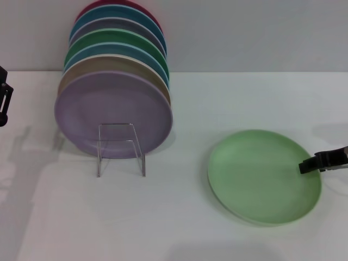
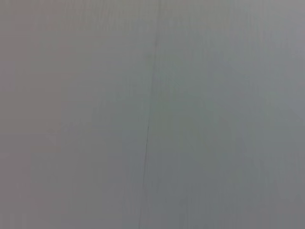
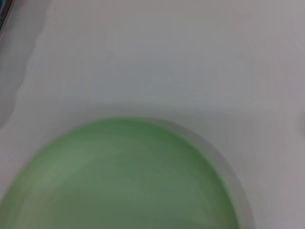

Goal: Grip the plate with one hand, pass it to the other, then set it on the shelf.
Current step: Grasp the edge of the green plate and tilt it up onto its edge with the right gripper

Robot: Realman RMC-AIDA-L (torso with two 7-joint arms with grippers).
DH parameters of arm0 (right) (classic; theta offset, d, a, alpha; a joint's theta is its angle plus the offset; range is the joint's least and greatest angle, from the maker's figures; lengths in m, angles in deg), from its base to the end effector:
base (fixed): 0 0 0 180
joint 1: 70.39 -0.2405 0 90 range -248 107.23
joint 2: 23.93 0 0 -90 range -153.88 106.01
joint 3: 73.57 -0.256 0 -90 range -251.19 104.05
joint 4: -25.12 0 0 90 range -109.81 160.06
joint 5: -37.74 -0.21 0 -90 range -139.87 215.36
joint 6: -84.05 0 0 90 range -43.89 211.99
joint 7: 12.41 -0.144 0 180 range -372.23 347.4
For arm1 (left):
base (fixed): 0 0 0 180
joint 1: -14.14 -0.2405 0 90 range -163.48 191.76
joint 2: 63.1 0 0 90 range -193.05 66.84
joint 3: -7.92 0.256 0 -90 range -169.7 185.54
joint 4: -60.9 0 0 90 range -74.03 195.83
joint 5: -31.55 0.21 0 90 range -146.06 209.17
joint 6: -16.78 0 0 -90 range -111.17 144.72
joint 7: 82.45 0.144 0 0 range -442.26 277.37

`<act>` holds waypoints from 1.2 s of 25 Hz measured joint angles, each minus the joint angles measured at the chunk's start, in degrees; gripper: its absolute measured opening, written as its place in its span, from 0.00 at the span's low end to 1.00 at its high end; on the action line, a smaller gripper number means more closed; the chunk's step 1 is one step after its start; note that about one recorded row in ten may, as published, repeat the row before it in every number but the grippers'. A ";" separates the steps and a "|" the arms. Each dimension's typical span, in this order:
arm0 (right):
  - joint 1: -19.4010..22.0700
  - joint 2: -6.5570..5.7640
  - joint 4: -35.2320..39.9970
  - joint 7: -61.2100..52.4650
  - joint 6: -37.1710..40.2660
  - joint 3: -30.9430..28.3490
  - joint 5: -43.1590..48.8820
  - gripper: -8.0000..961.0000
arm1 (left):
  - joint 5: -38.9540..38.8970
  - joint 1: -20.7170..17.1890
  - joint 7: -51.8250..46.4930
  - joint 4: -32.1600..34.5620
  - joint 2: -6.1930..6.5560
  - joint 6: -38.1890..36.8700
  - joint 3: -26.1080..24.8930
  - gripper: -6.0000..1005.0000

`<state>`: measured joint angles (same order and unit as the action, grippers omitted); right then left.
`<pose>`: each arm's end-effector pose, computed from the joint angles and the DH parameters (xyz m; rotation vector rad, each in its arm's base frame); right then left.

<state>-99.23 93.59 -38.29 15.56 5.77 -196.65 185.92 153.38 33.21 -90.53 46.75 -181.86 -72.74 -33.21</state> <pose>0.2911 0.3600 0.0456 -2.1009 1.5581 -0.1322 -0.3031 0.2895 0.0156 -1.3913 -0.3436 -0.9983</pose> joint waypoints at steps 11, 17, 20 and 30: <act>0.19 0.13 0.57 -0.28 -0.46 -0.02 0.01 0.25 | -0.10 -0.07 0.00 0.00 0.08 -0.01 0.00 0.72; 0.14 0.33 0.56 -0.64 -0.56 0.27 1.01 0.21 | -0.10 -0.29 0.00 0.00 0.12 -0.13 0.00 0.72; 0.23 0.70 0.03 -0.59 -0.55 0.30 1.46 0.21 | -0.10 -0.34 0.00 0.00 0.11 -0.15 0.00 0.72; 0.70 1.23 -2.30 0.92 0.10 0.45 1.50 0.05 | 0.01 -0.52 0.00 0.00 0.10 -0.37 0.00 0.72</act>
<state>-98.53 94.82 -40.59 16.48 5.87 -196.21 187.42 153.39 32.69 -90.53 46.75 -181.75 -73.11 -33.21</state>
